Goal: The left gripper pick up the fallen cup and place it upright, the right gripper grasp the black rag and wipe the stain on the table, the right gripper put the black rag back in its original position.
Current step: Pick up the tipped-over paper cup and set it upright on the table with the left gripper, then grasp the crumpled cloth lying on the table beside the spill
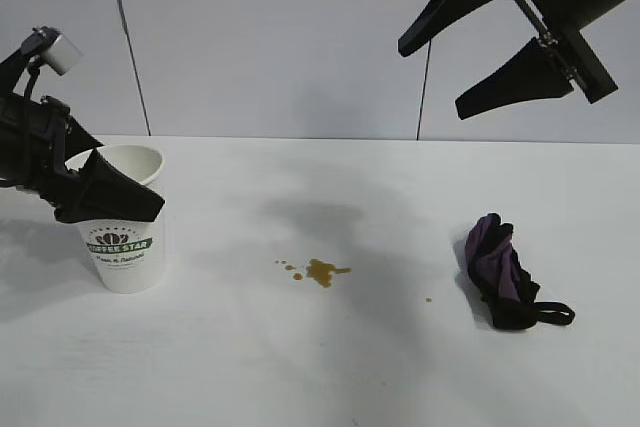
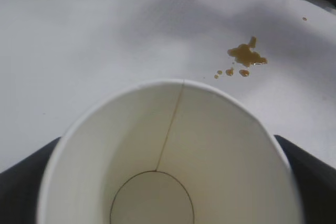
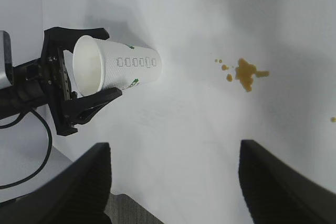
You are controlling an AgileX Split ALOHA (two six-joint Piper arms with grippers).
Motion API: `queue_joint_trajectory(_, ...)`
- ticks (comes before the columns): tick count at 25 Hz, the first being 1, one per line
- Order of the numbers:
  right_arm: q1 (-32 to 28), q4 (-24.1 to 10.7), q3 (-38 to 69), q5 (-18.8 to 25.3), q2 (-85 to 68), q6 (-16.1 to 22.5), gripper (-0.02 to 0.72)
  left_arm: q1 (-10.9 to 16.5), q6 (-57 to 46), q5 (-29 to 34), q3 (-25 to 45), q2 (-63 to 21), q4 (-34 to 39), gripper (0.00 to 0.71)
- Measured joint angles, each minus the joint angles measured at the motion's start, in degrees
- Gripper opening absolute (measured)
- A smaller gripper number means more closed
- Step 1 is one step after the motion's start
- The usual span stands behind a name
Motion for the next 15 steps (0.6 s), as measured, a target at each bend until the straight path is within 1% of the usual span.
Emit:
queue_joint_trajectory(5, 0.0, 0.0, 0.0, 0.0, 0.0, 0.0, 0.473, 0.0, -1.7, 0.3, 0.0, 0.0, 0.3, 0.693)
queue_joint_trajectory(10, 0.0, 0.1, 0.0, 0.0, 0.0, -0.1, 0.473, 0.0, -5.4, -1.3, 0.0, -0.2, 3.6, 0.693)
queue_joint_trajectory(15, 0.0, 0.5, 0.0, 0.0, 0.0, -0.2, 0.473, 0.0, -5.5, -1.3, 0.0, -0.4, 4.1, 0.693)
